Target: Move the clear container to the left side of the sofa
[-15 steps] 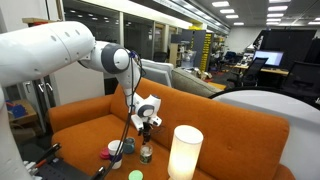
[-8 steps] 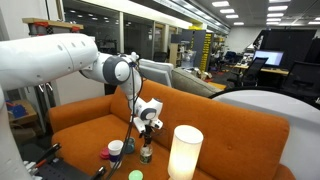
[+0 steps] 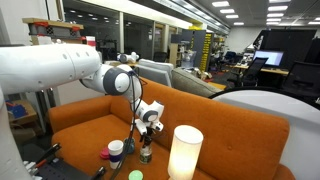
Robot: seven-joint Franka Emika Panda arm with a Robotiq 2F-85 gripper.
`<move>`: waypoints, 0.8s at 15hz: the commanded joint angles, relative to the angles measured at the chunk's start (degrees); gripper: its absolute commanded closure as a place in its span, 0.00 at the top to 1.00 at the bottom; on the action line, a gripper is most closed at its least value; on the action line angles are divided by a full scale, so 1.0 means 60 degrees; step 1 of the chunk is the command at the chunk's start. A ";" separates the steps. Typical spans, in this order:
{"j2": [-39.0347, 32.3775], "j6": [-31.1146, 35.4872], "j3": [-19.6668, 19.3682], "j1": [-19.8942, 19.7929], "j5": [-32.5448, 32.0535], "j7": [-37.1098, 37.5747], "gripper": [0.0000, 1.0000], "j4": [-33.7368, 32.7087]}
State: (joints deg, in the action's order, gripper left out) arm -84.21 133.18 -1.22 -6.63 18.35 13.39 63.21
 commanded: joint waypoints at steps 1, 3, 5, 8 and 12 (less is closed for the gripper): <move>0.0001 -0.0440 0.0022 -0.0178 -0.0250 0.0202 0.34 -0.0245; 0.0002 -0.0503 -0.0023 -0.0214 -0.0272 0.0238 0.20 -0.0280; 0.0002 -0.0546 -0.0053 -0.0234 -0.0308 0.0269 0.06 -0.0280; 0.0001 -0.0618 -0.0037 -0.0259 -0.0352 0.0275 0.00 -0.0254; 0.0176 -0.0542 -0.0312 -0.0049 -0.0371 0.0258 0.02 -0.0013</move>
State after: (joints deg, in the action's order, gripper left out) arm -84.20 131.55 -1.67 -7.74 17.17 13.80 62.50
